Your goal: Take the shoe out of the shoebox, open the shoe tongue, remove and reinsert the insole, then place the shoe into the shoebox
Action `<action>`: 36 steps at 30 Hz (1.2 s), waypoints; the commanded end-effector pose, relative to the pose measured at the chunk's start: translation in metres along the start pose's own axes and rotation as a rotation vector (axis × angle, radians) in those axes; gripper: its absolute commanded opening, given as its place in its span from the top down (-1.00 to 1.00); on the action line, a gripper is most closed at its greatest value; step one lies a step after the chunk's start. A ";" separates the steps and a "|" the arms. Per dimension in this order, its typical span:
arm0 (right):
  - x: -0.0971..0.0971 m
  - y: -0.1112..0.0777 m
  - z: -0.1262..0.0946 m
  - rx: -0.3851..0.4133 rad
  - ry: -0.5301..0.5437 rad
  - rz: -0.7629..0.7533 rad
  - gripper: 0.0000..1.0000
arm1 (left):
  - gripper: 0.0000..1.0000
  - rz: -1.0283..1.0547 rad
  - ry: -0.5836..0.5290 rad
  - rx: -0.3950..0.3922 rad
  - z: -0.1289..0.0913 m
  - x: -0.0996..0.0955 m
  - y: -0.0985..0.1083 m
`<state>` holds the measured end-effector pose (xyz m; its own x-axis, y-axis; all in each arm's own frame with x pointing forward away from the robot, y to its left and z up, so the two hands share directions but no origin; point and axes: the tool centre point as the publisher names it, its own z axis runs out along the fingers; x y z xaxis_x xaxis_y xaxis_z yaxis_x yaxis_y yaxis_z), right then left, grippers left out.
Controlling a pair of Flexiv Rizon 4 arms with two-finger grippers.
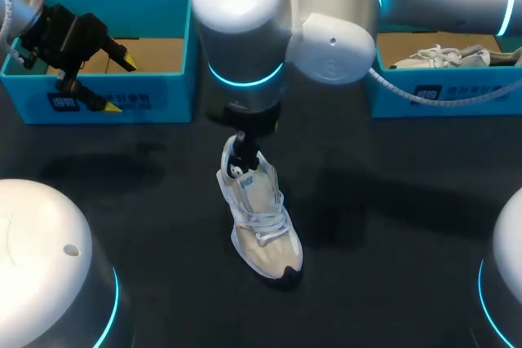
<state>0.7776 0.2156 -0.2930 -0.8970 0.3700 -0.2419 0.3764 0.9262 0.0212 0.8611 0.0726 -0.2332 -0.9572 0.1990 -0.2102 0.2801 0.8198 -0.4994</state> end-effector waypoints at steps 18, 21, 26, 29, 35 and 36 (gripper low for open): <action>-0.020 0.057 0.029 -0.096 -0.032 -0.355 -1.00 | -1.00 0.000 0.002 -0.004 0.000 -0.001 0.000; -0.025 0.065 0.037 -0.102 -0.022 -0.404 -1.00 | -1.00 0.000 0.002 -0.004 0.000 -0.001 0.000; -0.033 0.078 0.047 -0.136 -0.022 -0.533 -1.00 | -1.00 0.000 0.002 -0.004 0.000 -0.001 0.000; -0.036 0.079 0.054 -0.121 -0.028 -0.626 -1.00 | -1.00 0.000 0.002 -0.004 0.000 -0.001 0.000; -0.038 0.082 0.063 -0.096 -0.064 -0.728 -1.00 | -1.00 0.000 0.002 -0.004 0.000 -0.001 0.000; -0.037 0.083 0.065 -0.101 -0.062 -0.735 -1.00 | -1.00 0.000 0.002 -0.004 0.000 -0.001 0.000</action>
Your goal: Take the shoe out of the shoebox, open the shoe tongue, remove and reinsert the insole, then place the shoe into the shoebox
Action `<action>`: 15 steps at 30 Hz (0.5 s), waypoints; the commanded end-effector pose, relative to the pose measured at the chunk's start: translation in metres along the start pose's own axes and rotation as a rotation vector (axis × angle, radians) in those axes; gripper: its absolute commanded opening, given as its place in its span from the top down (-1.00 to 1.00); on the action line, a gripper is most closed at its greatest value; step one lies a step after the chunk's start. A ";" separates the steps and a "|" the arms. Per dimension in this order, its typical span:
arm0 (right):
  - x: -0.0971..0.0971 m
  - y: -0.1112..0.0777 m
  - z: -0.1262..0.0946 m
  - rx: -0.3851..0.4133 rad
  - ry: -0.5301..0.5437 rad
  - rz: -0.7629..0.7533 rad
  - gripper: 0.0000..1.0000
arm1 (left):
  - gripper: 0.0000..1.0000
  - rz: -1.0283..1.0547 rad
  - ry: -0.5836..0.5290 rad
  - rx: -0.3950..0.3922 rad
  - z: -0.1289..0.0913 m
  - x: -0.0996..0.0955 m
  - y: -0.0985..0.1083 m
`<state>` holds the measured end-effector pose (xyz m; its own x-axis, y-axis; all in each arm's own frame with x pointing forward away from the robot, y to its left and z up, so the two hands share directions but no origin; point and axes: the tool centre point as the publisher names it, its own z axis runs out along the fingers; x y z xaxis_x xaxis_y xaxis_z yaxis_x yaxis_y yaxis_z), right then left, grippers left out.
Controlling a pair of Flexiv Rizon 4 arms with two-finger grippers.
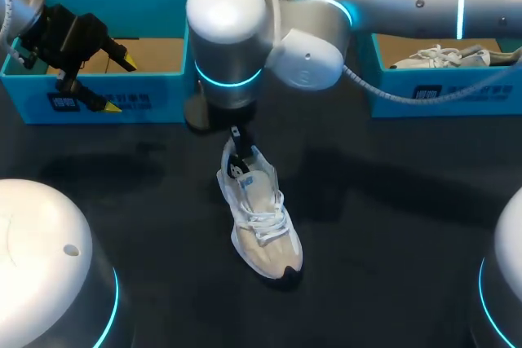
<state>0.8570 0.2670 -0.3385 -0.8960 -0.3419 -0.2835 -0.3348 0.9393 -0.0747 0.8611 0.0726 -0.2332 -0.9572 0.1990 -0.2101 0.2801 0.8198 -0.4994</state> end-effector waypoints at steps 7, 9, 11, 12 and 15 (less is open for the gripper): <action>0.002 0.016 0.027 0.020 0.044 -0.014 -0.91 | -1.00 0.000 0.002 -0.004 0.000 -0.001 0.000; 0.003 0.017 0.028 0.024 0.046 -0.018 -0.75 | -1.00 0.000 0.002 -0.004 0.000 -0.001 0.000; 0.004 0.017 0.032 0.034 0.055 -0.034 -0.61 | -1.00 0.000 0.002 -0.004 0.000 -0.001 0.000; 0.004 0.017 0.035 0.046 0.065 -0.039 -0.41 | -1.00 0.000 0.002 -0.004 0.000 -0.001 0.000; 0.006 0.012 0.037 0.058 0.079 -0.033 0.11 | -1.00 0.000 0.002 -0.004 0.000 -0.001 0.000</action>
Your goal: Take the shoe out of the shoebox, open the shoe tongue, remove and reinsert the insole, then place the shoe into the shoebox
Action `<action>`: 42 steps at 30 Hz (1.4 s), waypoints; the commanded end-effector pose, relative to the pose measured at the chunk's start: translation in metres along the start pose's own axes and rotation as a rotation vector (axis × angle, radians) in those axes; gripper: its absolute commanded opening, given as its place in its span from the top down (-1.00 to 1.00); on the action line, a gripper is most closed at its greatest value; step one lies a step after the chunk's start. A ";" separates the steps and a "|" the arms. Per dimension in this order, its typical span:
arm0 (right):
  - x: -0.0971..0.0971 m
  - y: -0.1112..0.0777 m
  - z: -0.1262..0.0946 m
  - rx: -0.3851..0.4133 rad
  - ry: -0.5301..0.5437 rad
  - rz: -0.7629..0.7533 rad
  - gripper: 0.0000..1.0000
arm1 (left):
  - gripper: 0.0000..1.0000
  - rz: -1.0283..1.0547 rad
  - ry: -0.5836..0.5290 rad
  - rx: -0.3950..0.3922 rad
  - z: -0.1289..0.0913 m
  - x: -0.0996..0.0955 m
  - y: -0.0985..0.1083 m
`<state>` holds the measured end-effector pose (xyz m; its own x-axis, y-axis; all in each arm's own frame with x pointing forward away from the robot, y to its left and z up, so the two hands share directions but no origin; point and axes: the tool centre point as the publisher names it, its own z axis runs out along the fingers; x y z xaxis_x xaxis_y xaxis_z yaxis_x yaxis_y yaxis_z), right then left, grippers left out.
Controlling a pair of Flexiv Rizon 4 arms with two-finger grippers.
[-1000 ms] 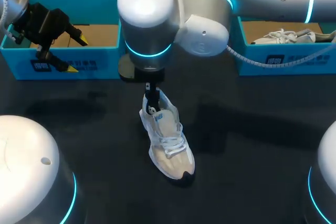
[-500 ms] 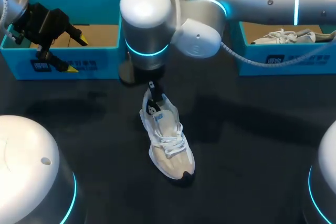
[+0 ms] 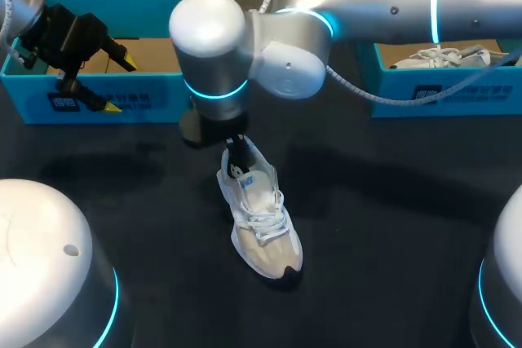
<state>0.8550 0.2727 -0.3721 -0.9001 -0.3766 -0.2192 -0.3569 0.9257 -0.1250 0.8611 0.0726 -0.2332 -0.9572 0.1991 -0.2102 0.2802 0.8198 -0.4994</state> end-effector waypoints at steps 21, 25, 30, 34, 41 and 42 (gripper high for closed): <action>0.003 -0.019 -0.059 -0.014 0.082 0.041 1.00 | -1.00 0.000 0.002 -0.004 0.000 -0.001 0.000; 0.001 -0.028 -0.092 -0.048 0.069 0.017 1.00 | -1.00 0.000 0.002 -0.004 0.000 -0.001 0.000; -0.001 -0.044 -0.143 -0.064 0.073 0.024 1.00 | -1.00 0.000 0.002 -0.004 0.000 -0.001 0.000; -0.003 -0.053 -0.176 -0.060 0.060 0.042 1.00 | -1.00 0.000 0.002 -0.004 0.000 -0.001 0.000; -0.006 -0.068 -0.216 -0.042 0.023 0.045 1.00 | -1.00 0.000 0.002 -0.004 0.000 -0.001 0.000; -0.007 -0.069 -0.219 -0.034 0.025 0.046 1.00 | -1.00 0.000 0.002 -0.004 0.000 -0.001 0.000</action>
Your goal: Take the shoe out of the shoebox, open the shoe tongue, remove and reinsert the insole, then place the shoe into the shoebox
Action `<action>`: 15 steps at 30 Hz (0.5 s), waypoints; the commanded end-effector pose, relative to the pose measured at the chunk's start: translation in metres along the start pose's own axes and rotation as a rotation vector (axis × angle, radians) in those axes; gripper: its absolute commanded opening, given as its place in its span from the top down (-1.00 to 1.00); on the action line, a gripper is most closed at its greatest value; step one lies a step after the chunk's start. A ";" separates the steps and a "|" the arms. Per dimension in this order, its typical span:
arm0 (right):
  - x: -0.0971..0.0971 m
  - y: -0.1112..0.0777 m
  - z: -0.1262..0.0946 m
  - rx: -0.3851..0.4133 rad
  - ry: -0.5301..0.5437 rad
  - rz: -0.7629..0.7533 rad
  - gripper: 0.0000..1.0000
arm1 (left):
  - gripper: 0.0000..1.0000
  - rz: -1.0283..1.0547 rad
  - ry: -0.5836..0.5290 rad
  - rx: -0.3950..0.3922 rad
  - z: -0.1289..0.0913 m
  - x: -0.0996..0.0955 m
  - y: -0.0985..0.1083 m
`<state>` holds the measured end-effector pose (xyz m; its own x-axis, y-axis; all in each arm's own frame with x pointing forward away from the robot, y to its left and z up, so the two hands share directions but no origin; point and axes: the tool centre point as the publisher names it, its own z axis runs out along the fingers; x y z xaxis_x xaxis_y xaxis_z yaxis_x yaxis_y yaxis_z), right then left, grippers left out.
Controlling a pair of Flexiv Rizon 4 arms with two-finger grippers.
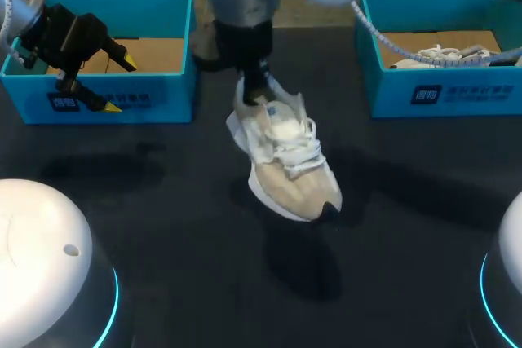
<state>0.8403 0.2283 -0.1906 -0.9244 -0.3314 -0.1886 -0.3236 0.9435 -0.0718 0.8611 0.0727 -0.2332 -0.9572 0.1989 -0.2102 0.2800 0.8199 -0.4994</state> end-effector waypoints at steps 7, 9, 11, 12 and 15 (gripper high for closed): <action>0.002 -0.011 -0.048 0.014 -0.037 0.028 1.00 | -1.00 0.000 0.002 -0.003 0.000 -0.001 0.000; 0.002 -0.011 -0.048 0.014 -0.037 0.028 1.00 | -1.00 0.000 0.002 -0.003 0.000 -0.001 0.000; 0.002 -0.011 -0.048 0.014 -0.037 0.028 1.00 | -1.00 0.000 0.002 -0.003 0.000 -0.001 0.000; 0.002 -0.011 -0.048 0.014 -0.037 0.028 1.00 | -1.00 0.000 0.002 -0.003 0.000 -0.001 0.000; 0.002 -0.011 -0.048 0.014 -0.037 0.028 1.00 | -1.00 0.000 0.002 -0.003 0.000 -0.001 0.000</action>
<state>0.8320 0.2179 -0.1437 -0.9248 -0.3047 -0.2277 -0.2936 0.9524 -0.0819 0.8610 0.0726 -0.2332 -0.9572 0.1991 -0.2102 0.2802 0.8198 -0.4994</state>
